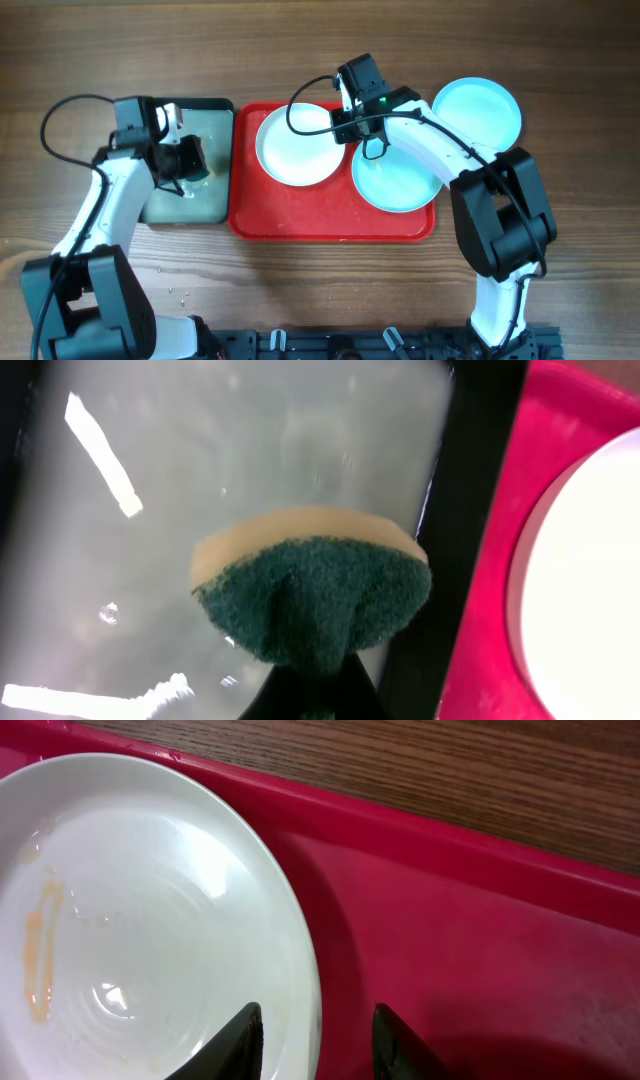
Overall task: Clean dirty plates on tray and stack at the side
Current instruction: 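Lift the green sponge from the water tray with left gripper toward the plate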
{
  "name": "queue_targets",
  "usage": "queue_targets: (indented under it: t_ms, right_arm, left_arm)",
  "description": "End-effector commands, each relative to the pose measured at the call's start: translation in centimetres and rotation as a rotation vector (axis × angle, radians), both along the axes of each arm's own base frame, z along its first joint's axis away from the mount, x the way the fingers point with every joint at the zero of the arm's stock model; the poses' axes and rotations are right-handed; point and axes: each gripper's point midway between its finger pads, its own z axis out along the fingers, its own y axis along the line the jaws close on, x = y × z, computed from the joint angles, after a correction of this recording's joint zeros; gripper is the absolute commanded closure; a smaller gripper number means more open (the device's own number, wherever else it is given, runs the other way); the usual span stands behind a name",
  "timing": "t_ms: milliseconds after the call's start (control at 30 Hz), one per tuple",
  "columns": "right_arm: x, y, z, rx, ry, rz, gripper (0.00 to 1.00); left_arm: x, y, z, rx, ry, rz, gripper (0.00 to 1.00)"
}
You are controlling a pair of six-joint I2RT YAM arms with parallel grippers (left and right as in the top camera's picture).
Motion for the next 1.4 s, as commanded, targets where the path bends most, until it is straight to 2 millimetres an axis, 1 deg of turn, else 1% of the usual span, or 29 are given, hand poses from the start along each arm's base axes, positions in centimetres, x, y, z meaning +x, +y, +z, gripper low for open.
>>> queue_targets:
  t_ms: [0, 67, 100, 200, 267, 333, 400, 467, 567, 667, 833, 900, 933, 1000, 1067, 1200, 1267, 1300, 1333, 1367]
  right_arm:
    - [0.4, 0.1, 1.3, -0.008, -0.041, 0.025, 0.65]
    - [0.2, -0.1, 1.0, -0.012, -0.032, 0.024, 0.70]
    - [-0.1, -0.2, 0.5, -0.016, -0.023, 0.024, 0.71]
    - [-0.5, -0.4, -1.0, -0.028, 0.000, 0.023, 0.75]
    - [-0.6, -0.4, -1.5, -0.029, 0.010, 0.025, 0.76]
    - [-0.4, -0.3, -1.4, -0.025, 0.003, 0.025, 0.79]
    - [-0.5, -0.2, -1.4, -0.018, 0.004, 0.028, 0.79]
    - [-1.0, 0.2, -1.8, 0.005, 0.022, 0.041, 0.79]
    - [-1.2, 0.1, -2.4, 0.008, 0.021, 0.042, 0.79]
    - [-1.2, 0.1, -2.4, 0.008, 0.021, 0.042, 0.85]
    - [-1.3, 0.1, -2.5, 0.007, 0.024, 0.042, 0.87]
    - [-1.3, 0.0, -2.5, 0.013, 0.030, 0.024, 0.91]
    - [-1.3, 0.1, -2.5, 0.019, 0.036, 0.006, 0.96]
    - [-1.5, 0.3, -2.5, 0.043, 0.054, -0.026, 0.96]
    - [-1.8, 0.7, -2.5, 0.068, 0.071, -0.012, 0.96]
    - [-2.6, 0.5, -2.8, 0.060, 0.106, -0.009, 0.96]
    - [-3.2, 1.3, -2.6, 0.107, 0.138, 0.015, 0.95]
    - [-3.2, 1.3, -2.6, 0.106, 0.134, 0.015, 0.86]
    - [-2.9, 1.3, -2.5, 0.101, 0.119, 0.014, 0.82]
    - [-2.3, 1.1, -2.5, 0.090, 0.095, 0.006, 0.80]
  left_arm:
    - [2.4, 0.8, 3.0, 0.053, -0.072, -0.017, 0.96]
    - [2.4, 0.8, 2.9, 0.052, -0.069, -0.017, 0.96]
    - [2.2, 0.8, 2.9, 0.051, -0.061, -0.017, 0.96]
    - [2.0, 0.7, 2.8, 0.048, -0.053, -0.015, 0.96]
    - [2.0, 0.7, 2.8, 0.047, -0.051, -0.014, 0.96]
    - [2.1, 0.8, 2.8, 0.050, -0.057, -0.015, 0.96]
    - [2.3, 0.8, 2.9, 0.063, -0.067, -0.042, 0.96]
    - [2.3, 0.8, 2.9, 0.068, -0.068, -0.052, 0.96]
    - [2.3, 0.7, 2.9, 0.067, -0.068, -0.053, 0.96]
    - [2.3, 0.6, 2.9, 0.067, -0.068, -0.057, 0.96]
    - [2.3, 0.6, 2.9, 0.072, -0.069, -0.065, 0.96]
    - [2.3, 0.6, 2.9, 0.072, -0.069, -0.066, 0.96]
    - [2.3, 0.7, 2.9, 0.078, -0.069, -0.065, 0.96]
    - [2.4, 1.0, 2.9, 0.105, -0.075, -0.079, 0.96]
    - [2.4, 1.0, 2.9, 0.106, -0.076, -0.080, 0.96]
    - [2.8, 2.0, 3.1, 0.197, -0.095, -0.141, 0.96]
    - [3.2, 2.0, 3.3, 0.212, -0.113, -0.150, 0.96]
    - [3.4, 1.9, 3.4, 0.213, -0.120, -0.153, 0.96]
    - [3.4, 1.8, 3.4, 0.213, -0.122, -0.155, 0.96]
    - [3.4, 1.6, 3.4, 0.212, -0.121, -0.161, 0.96]
